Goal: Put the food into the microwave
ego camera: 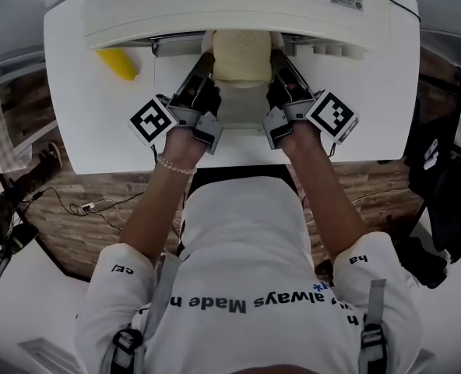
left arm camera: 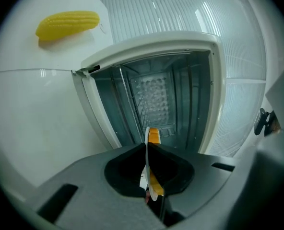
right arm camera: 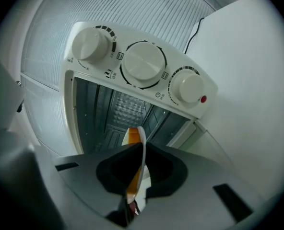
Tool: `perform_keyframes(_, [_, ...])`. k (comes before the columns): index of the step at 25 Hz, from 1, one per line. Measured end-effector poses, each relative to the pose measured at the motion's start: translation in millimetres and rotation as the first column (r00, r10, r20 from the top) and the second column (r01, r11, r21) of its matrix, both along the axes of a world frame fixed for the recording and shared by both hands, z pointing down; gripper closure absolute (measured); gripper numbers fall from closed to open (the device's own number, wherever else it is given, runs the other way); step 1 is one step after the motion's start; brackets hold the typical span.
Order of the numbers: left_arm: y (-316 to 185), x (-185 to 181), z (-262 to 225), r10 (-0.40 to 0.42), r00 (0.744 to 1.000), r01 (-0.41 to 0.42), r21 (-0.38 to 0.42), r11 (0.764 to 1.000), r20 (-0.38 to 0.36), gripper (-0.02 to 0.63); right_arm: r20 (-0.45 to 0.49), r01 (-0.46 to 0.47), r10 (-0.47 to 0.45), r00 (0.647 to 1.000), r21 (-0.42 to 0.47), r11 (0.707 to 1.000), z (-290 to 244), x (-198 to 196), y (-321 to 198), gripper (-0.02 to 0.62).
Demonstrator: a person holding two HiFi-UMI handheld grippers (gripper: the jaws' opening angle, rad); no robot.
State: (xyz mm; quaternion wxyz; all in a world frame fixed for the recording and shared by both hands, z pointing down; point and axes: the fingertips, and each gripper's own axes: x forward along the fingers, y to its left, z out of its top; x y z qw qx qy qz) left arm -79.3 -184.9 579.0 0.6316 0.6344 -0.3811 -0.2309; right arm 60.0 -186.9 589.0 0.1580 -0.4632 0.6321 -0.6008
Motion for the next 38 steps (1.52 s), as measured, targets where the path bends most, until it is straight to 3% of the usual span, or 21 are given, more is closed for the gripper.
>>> perform_keyframes(11, [-6,-1,7,-0.051,0.998,0.050,-0.035,0.998,-0.033,0.588,0.019,-0.019,0.019,1.000,0.008,1.000,6,6,-6,0.567])
perform_keyframes(14, [-9,-2,8,-0.059,0.998,0.058,-0.040,0.998,-0.034,0.588,0.091,-0.088,0.086,0.992,0.021,0.996,-1,21,-5,0.498])
perform_keyframes(17, [-12,-2,7,-0.063,0.997,0.061,-0.041,0.997,-0.035,0.588,0.140,-0.113,0.106,0.984,0.046,0.992,-11,28,8,0.494])
perform_keyframes(27, [-17,0,5,-0.062,0.997,0.060,-0.039,0.997,-0.048,0.588,0.213,0.064,-0.064,0.975,0.010,0.998,-13,-40,56,0.498])
perform_keyframes(38, [-19,1,2,-0.063,0.996,0.062,-0.016,0.998,-0.060,0.586,0.240,-0.006,0.021,0.971,-0.065,0.998,2,-44,40,0.572])
